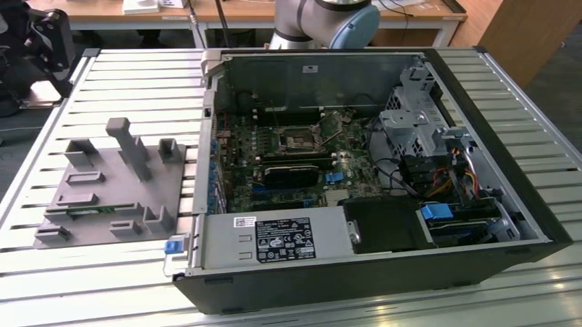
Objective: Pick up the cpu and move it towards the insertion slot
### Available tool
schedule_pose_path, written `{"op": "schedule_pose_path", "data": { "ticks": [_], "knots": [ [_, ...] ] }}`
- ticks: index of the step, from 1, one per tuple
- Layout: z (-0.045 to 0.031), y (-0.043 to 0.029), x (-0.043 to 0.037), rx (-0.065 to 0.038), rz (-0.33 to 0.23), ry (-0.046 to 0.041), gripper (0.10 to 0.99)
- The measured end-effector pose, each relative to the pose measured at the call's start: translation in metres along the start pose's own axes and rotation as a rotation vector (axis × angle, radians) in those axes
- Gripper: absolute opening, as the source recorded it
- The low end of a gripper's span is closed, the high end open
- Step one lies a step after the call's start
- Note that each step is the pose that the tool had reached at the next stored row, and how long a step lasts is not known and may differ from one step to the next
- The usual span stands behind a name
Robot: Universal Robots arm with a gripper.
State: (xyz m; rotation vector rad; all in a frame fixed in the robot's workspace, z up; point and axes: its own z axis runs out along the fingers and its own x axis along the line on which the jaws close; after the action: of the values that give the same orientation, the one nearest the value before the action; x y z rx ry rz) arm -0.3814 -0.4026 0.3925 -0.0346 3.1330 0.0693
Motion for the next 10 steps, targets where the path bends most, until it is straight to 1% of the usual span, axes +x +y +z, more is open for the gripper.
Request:
{"op": "schedule_pose_path", "data": {
  "ticks": [10],
  "knots": [
    [0.0001,-0.0002,-0.0075,0.0,0.0,0.0,0.525]
  ]
}}
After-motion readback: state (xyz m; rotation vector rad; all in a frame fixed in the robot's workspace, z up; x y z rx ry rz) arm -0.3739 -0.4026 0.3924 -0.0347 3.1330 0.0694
